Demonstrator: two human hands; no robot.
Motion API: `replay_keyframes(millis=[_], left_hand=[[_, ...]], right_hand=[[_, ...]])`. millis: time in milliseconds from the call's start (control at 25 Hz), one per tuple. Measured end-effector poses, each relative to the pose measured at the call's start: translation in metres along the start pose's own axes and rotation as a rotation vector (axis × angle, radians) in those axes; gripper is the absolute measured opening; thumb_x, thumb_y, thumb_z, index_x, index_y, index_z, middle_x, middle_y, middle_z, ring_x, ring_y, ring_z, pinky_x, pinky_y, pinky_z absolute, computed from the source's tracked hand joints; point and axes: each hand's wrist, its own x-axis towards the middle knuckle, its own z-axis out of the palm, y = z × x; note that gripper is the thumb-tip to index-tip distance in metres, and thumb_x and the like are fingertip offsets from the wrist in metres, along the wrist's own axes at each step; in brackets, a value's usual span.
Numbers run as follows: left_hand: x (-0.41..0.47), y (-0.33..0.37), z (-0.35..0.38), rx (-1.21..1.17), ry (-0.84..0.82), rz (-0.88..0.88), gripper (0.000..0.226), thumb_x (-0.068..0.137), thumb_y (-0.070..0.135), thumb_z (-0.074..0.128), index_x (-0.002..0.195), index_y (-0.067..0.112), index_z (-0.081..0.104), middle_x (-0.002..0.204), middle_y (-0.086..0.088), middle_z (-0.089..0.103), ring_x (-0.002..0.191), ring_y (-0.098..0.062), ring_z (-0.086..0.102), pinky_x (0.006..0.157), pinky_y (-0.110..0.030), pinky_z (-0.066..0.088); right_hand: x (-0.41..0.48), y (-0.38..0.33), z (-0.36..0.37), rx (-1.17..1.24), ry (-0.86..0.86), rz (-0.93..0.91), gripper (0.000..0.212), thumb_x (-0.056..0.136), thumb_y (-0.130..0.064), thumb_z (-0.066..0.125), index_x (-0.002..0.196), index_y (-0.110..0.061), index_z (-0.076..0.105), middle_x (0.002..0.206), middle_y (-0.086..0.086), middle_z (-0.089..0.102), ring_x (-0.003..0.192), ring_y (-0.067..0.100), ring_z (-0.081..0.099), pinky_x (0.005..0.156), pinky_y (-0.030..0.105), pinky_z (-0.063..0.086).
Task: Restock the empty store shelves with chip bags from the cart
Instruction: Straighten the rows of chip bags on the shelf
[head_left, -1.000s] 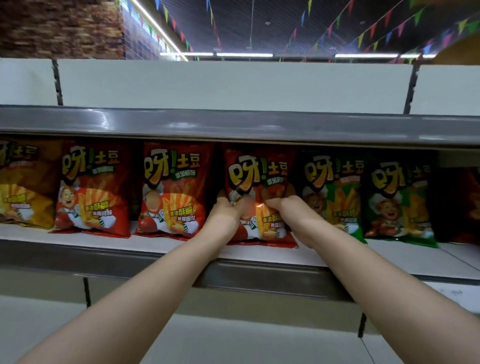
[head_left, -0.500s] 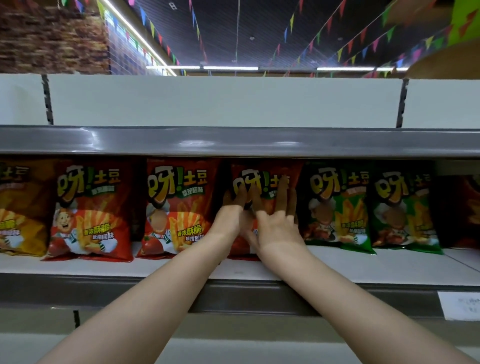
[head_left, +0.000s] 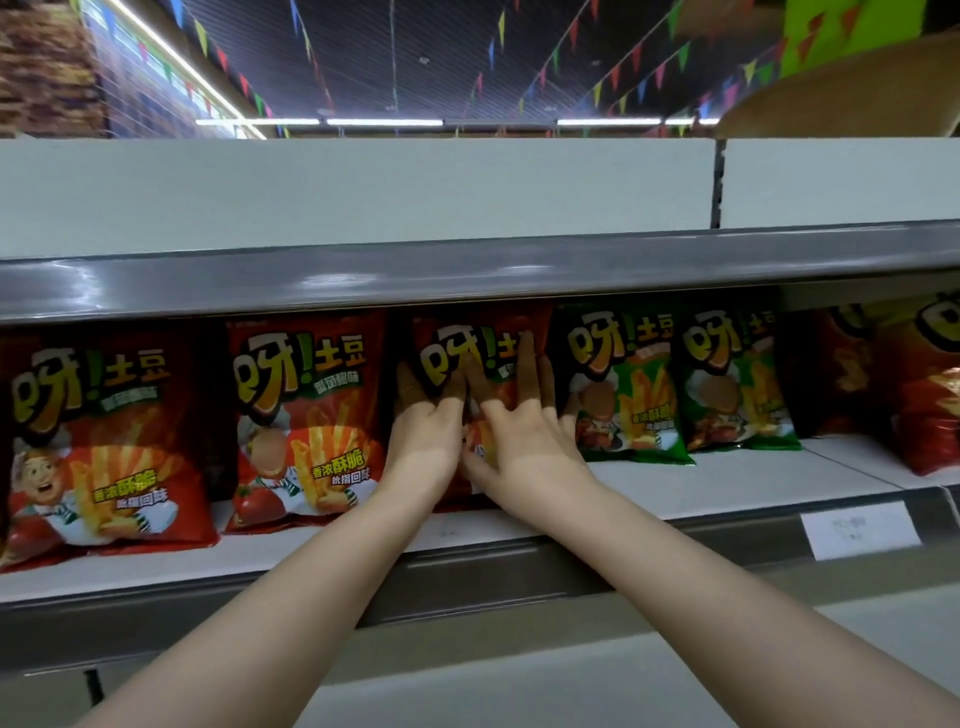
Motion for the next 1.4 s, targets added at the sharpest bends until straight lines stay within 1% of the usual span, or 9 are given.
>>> replay_keyframes(millis=[80,200,400,600,720,840,1040,1160,1400], left_hand=[[-0.006,-0.004,0.0,0.017,0.03,0.073,0.021,0.093,0.024,0.05,0.097,0.005,0.057,0.089,-0.011,0.057,0.095,-0.028,0.05,0.078,-0.032,0.041],[-0.022,-0.005,0.004,0.228,0.081,0.228,0.053,0.092,0.026,0.055,0.132,-0.002,0.036,0.128,-0.018,0.043,0.125,-0.03,0.037,0.104,-0.037,0.032],[-0.053,0.011,0.03,0.378,0.043,0.659,0.061,0.092,0.023,0.054,0.144,0.007,0.026,0.142,-0.011,0.028,0.135,-0.019,0.022,0.109,-0.025,0.017],[-0.048,0.035,0.101,0.382,-0.235,0.304,0.059,0.095,0.025,0.051,0.145,0.01,0.024,0.148,-0.008,0.027,0.134,-0.022,0.032,0.104,-0.02,0.025],[-0.017,0.038,0.139,0.289,-0.183,-0.058,0.038,0.093,0.024,0.053,0.124,0.005,0.044,0.127,-0.012,0.049,0.111,-0.027,0.052,0.089,-0.031,0.043],[0.002,0.033,0.153,0.281,-0.118,-0.231,0.042,0.092,0.019,0.051,0.129,-0.001,0.047,0.126,-0.016,0.055,0.112,-0.028,0.055,0.086,-0.028,0.046],[-0.005,0.026,0.161,0.251,-0.032,-0.206,0.015,0.092,0.017,0.051,0.092,0.002,0.056,0.086,-0.012,0.054,0.083,-0.024,0.052,0.07,-0.028,0.039],[-0.008,0.024,0.161,0.487,-0.008,-0.188,0.035,0.092,0.025,0.049,0.113,-0.002,0.057,0.119,-0.024,0.054,0.109,-0.038,0.051,0.092,-0.039,0.045],[-0.014,0.033,0.168,0.878,0.022,0.055,0.068,0.095,0.032,0.048,0.149,0.01,0.014,0.154,-0.027,0.002,0.141,-0.042,0.01,0.116,-0.045,0.015]], right_hand=[[-0.005,0.003,-0.001,0.049,0.063,-0.025,0.049,0.091,-0.045,0.045,0.134,-0.026,0.035,0.122,0.013,0.043,0.119,0.035,0.038,0.104,0.046,0.022],[-0.013,0.011,-0.005,0.108,0.216,-0.063,0.055,0.091,-0.041,0.047,0.14,-0.024,0.029,0.124,0.012,0.039,0.117,0.033,0.039,0.104,0.042,0.024],[-0.014,0.072,-0.036,0.078,0.414,0.175,0.054,0.091,-0.036,0.051,0.132,-0.005,0.035,0.129,0.018,0.04,0.116,0.034,0.041,0.096,0.039,0.034],[0.009,0.135,-0.045,0.145,0.212,0.302,0.081,0.09,-0.025,0.055,0.149,-0.02,-0.001,0.148,0.016,0.022,0.119,0.039,0.047,0.086,0.04,0.046],[0.017,0.157,-0.039,0.128,0.085,0.142,0.084,0.093,-0.018,0.05,0.148,-0.026,-0.013,0.155,0.016,-0.001,0.135,0.037,0.029,0.097,0.039,0.04],[0.032,0.168,-0.037,0.214,-0.023,0.09,0.084,0.093,-0.006,0.047,0.147,-0.027,-0.014,0.155,0.018,0.01,0.138,0.034,0.026,0.107,0.042,0.03],[0.053,0.173,-0.034,0.34,-0.128,0.055,0.08,0.095,-0.013,0.047,0.148,-0.031,-0.011,0.155,0.015,0.011,0.139,0.035,0.023,0.11,0.047,0.026],[0.057,0.173,-0.029,0.411,-0.145,0.023,0.074,0.098,-0.025,0.044,0.147,-0.033,-0.01,0.154,0.016,0.013,0.137,0.036,0.027,0.107,0.044,0.029],[0.029,0.189,-0.044,0.197,0.04,-0.079,0.072,0.093,-0.027,0.049,0.149,-0.026,0.004,0.151,0.012,0.015,0.131,0.035,0.034,0.1,0.042,0.041]])
